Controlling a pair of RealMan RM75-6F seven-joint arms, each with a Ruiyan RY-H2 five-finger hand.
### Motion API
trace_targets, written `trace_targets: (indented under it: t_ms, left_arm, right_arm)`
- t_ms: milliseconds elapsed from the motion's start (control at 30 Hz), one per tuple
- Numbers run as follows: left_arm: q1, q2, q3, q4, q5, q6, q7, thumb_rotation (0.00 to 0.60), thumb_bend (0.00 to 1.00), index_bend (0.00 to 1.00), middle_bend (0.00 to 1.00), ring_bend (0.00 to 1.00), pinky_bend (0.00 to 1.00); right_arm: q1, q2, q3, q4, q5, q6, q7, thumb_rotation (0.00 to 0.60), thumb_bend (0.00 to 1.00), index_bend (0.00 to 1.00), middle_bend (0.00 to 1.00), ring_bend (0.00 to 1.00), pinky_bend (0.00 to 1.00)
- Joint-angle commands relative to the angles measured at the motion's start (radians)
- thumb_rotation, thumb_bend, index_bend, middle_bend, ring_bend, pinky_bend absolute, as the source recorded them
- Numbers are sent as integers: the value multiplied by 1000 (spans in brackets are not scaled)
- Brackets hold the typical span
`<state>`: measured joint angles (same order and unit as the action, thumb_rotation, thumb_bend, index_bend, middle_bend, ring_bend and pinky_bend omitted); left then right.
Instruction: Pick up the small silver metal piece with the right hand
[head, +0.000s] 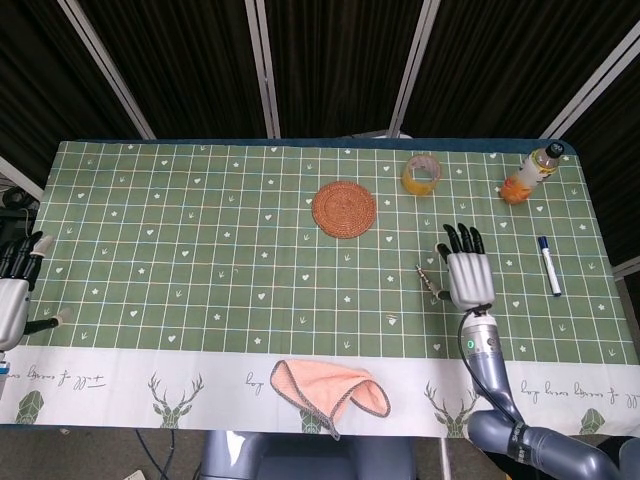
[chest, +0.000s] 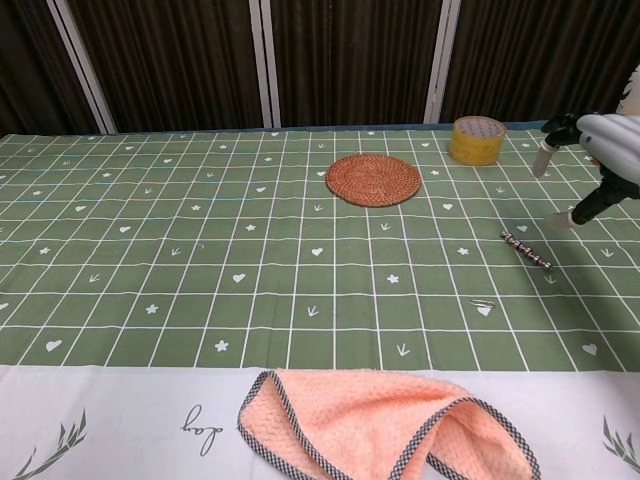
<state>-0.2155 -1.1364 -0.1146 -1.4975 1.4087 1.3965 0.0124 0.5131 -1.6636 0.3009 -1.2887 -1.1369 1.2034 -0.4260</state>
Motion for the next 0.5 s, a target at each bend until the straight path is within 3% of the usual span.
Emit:
trace_targets:
  t_ms: [33, 500]
  left_arm:
    - [-1, 0, -1, 1, -3, -3, -1, 600, 0, 0, 0, 0, 0]
    - [-5, -2, -5, 9, -17, -16, -6, 600, 0, 0, 0, 0, 0]
  right_arm:
    - [31, -52, 19, 69, 43, -28, -18, 600, 99, 384, 92, 0, 59]
    - [100, -176, 52, 263, 115, -97, 10, 600, 100, 368, 92, 0, 59]
